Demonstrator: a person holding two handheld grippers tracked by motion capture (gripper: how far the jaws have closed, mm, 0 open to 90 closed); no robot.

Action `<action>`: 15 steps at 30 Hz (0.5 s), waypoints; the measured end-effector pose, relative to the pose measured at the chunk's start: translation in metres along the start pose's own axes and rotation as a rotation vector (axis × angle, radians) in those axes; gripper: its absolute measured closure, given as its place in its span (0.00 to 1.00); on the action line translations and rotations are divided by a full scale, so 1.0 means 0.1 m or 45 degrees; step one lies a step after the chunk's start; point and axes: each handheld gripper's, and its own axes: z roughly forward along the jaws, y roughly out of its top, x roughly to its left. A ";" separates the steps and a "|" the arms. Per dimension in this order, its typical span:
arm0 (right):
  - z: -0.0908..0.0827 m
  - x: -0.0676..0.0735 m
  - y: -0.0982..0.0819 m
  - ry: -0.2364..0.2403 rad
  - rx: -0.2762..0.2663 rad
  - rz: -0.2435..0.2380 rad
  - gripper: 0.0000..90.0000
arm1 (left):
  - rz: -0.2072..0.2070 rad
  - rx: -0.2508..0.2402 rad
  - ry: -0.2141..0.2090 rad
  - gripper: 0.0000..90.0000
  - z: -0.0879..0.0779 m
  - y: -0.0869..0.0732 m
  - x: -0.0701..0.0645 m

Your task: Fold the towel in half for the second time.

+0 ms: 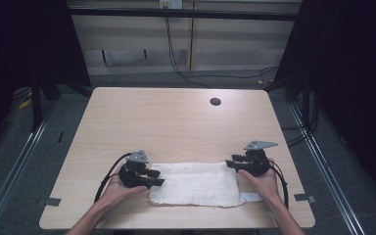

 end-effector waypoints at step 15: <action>-0.03 0.78 0.11 0.214 -0.003 -0.170 0.69 | -0.048 -0.116 0.121 0.53 -0.23 0.24 0.12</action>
